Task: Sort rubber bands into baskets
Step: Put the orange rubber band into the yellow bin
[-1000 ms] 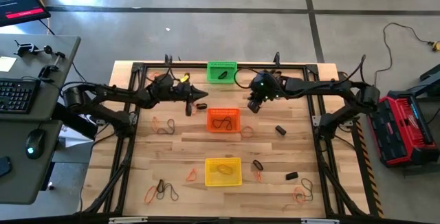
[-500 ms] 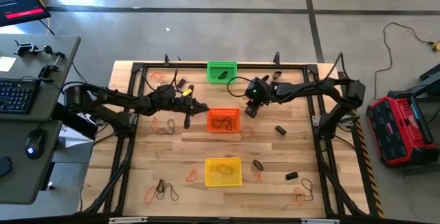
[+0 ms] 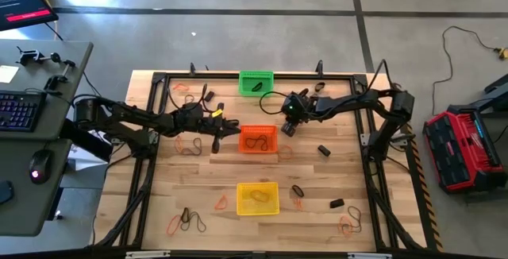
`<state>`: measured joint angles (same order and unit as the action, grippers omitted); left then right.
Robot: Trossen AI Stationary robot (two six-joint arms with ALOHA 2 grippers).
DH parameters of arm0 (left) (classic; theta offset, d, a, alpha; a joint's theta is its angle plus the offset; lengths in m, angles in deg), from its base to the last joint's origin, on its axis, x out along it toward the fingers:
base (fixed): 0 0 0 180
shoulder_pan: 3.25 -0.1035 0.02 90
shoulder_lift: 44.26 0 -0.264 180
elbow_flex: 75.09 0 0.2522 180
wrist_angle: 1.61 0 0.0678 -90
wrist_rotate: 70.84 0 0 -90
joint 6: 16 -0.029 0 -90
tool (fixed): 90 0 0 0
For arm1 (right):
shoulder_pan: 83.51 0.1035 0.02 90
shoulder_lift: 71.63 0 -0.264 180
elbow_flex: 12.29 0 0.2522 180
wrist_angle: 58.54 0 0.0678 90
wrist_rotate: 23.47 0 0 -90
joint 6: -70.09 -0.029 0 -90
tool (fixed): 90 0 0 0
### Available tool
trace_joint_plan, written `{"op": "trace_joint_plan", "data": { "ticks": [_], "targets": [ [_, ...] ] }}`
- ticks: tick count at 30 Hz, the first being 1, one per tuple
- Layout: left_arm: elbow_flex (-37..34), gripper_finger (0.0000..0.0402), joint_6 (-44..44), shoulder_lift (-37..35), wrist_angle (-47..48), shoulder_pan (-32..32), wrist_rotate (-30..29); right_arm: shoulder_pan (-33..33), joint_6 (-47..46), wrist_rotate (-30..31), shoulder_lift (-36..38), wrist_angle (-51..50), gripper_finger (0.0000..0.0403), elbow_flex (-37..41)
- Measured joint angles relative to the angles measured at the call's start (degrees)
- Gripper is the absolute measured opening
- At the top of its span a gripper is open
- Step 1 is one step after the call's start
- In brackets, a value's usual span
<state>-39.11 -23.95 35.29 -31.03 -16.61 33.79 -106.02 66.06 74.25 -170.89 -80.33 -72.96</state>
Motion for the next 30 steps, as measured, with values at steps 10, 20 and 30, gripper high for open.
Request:
{"op": "trace_joint_plan", "data": {
  "ticks": [10, 20, 30],
  "targets": [
    [0.0, 0.0, 1.78, 0.0, 0.0, -0.02, -0.5, 2.0, 1.48, 1.46, 8.31, -6.56, 0.0002, -5.13],
    [0.0, 0.0, 2.86, 0.02, -0.07, -0.02, -2.18, 12.25, -1.58, -1.75, 13.53, -10.91, 0.0, -11.29],
    [0.01, 0.0, 2.93, 0.04, -0.51, -0.02, -3.34, 26.81, -13.41, -6.28, 13.44, -8.02, 0.0, -12.11]
  ]
}}
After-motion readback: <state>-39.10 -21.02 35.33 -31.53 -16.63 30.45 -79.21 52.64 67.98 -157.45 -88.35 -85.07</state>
